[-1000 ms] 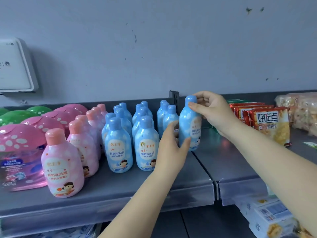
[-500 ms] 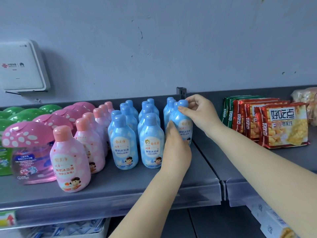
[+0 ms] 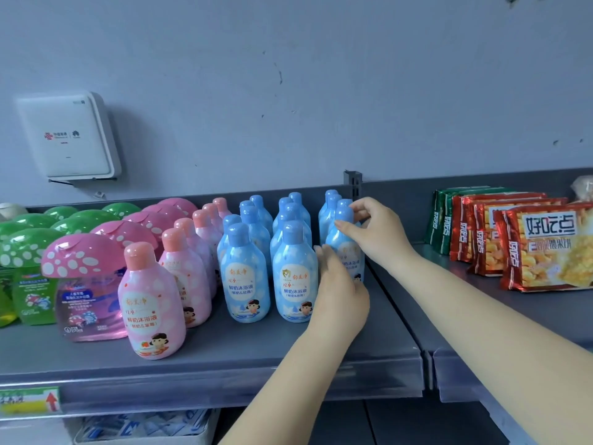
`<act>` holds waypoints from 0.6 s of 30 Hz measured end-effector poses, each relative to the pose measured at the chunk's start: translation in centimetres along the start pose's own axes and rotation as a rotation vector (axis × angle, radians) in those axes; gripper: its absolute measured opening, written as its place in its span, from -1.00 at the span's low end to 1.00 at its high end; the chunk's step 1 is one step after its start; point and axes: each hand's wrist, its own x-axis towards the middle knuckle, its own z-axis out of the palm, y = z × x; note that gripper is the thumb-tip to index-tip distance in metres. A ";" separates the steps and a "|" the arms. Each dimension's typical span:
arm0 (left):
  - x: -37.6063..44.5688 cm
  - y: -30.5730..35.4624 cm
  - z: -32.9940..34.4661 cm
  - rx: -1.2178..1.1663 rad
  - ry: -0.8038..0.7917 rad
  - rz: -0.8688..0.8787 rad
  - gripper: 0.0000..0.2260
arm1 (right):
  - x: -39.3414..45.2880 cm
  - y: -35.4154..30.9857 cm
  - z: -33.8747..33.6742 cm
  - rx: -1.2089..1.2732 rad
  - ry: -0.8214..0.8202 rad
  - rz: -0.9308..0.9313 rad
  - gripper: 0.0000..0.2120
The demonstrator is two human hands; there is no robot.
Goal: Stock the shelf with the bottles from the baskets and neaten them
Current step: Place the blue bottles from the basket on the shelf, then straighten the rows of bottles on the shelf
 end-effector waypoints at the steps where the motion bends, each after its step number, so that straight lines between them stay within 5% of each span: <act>1: -0.5 0.2 -0.5 -0.110 -0.030 0.024 -0.43 | -0.1 0.0 -0.1 -0.007 -0.012 0.006 -0.78; 5: -2.7 1.3 -3.3 -0.293 -0.030 0.195 -0.55 | -0.6 -0.6 -0.9 0.000 0.017 0.007 -0.70; 9: -4.2 1.1 -6.5 -0.251 0.124 0.266 -0.63 | -2.4 -2.1 -1.5 0.057 0.074 -0.116 -0.84; 18: -6.5 -4.9 -15.5 0.083 0.358 0.148 -0.89 | -6.2 -7.9 2.9 -0.123 -0.023 -0.505 -0.89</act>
